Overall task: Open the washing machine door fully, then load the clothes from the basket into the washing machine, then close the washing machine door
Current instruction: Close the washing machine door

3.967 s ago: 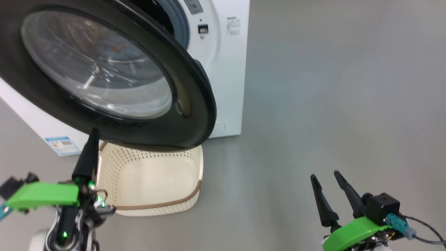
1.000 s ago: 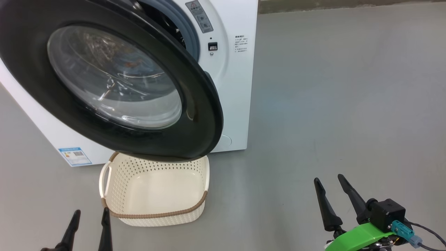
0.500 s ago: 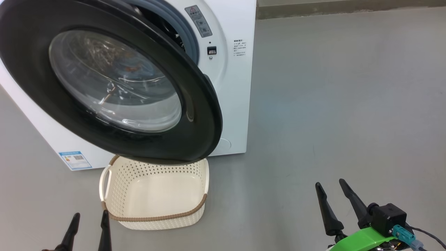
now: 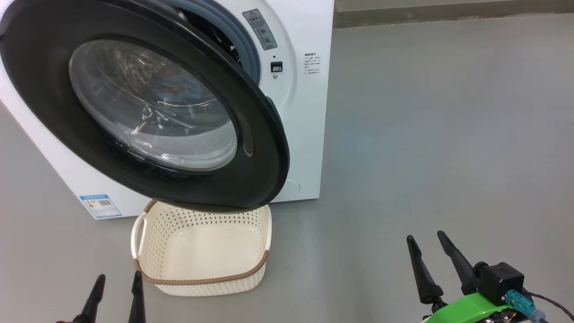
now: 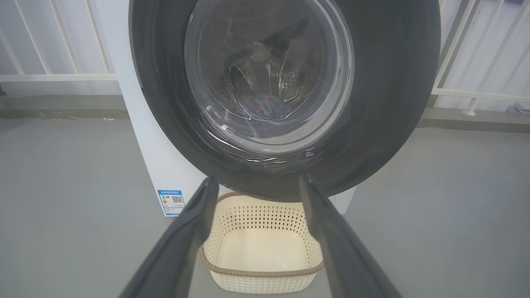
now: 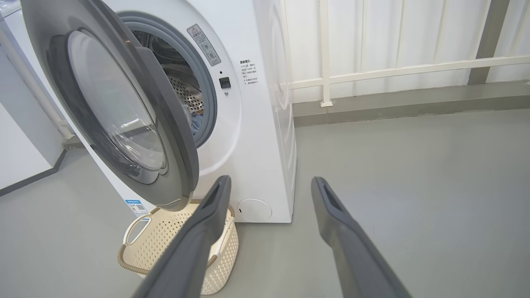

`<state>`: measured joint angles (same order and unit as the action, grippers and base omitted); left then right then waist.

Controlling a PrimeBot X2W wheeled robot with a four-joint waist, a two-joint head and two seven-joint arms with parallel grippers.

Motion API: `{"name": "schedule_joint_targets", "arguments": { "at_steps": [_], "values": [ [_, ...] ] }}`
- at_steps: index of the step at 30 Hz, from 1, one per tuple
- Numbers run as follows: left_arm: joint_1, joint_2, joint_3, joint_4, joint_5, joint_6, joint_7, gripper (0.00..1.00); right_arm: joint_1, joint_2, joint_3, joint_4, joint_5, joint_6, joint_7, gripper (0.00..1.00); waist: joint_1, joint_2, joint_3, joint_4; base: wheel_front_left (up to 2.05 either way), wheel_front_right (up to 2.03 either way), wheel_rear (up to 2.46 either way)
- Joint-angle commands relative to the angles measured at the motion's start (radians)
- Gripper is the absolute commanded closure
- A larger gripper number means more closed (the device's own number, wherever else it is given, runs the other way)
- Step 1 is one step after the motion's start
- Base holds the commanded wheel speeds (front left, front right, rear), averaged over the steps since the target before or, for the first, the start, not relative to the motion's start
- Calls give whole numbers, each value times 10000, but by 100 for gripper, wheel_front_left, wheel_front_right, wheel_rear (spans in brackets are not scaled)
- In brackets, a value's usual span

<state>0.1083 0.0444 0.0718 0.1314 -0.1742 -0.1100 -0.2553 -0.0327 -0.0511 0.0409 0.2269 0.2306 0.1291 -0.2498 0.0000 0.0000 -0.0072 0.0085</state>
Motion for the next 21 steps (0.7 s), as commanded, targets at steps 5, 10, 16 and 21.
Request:
{"name": "schedule_joint_targets", "arguments": {
  "at_steps": [5,10,16,21],
  "values": [
    [-164,59,257,-205,-125,72,-64,0,-53,9,196,-137,80,16,-120,100,0,0,34,11,0,0,0],
    [-175,59,245,-277,-149,118,-64,0,-87,9,174,-123,257,16,-120,100,0,0,66,18,0,0,0],
    [-188,59,219,-324,-163,152,-65,0,-276,9,166,-627,412,16,-120,100,0,0,115,19,0,0,0],
    [-210,59,197,-313,-210,166,-65,0,-810,9,394,-1874,584,16,-120,100,0,0,179,9,0,0,0]
  ]
}}
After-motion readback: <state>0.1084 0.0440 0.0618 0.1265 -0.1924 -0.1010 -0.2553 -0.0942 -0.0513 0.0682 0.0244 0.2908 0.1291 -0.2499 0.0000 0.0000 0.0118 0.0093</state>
